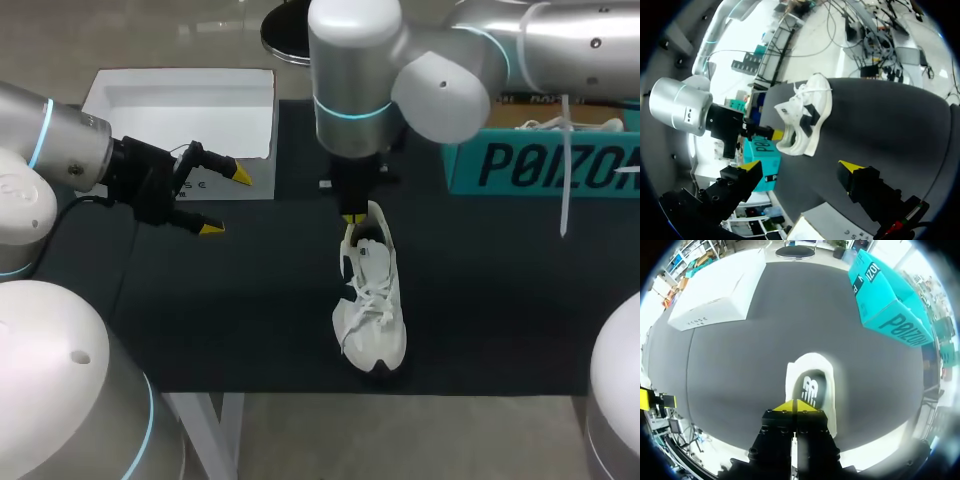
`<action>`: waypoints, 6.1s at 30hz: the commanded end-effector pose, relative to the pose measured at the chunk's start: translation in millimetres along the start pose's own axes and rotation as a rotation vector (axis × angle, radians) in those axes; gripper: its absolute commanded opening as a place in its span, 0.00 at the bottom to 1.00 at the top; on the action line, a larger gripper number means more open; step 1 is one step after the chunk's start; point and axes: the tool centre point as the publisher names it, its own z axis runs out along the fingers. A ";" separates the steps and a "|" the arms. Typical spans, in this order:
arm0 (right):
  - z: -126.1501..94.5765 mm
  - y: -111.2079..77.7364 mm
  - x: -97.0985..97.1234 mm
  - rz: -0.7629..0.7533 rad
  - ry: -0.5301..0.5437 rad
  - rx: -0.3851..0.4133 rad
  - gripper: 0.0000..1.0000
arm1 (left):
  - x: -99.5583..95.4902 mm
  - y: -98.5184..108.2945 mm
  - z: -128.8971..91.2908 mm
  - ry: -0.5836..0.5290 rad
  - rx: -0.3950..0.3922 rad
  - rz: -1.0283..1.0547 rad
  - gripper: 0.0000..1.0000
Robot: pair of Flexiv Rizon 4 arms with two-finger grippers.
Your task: Take the shoe out of the shoebox, open the shoe tongue, remove and reinsert the insole, then place the shoe into the shoebox
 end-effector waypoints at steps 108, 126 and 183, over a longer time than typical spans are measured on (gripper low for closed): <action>57.9 -30.3 -28.2 -0.097 -0.002 0.057 1.00 | -0.2 -0.2 0.6 0.003 -0.003 0.000 1.00; 43.1 -22.0 -32.7 -0.103 -0.026 0.019 1.00 | -0.2 -0.2 0.6 0.003 -0.003 0.000 1.00; -15.6 -84.2 -12.9 -0.050 -0.022 0.035 0.00 | -0.2 -0.2 0.6 0.003 -0.003 0.000 1.00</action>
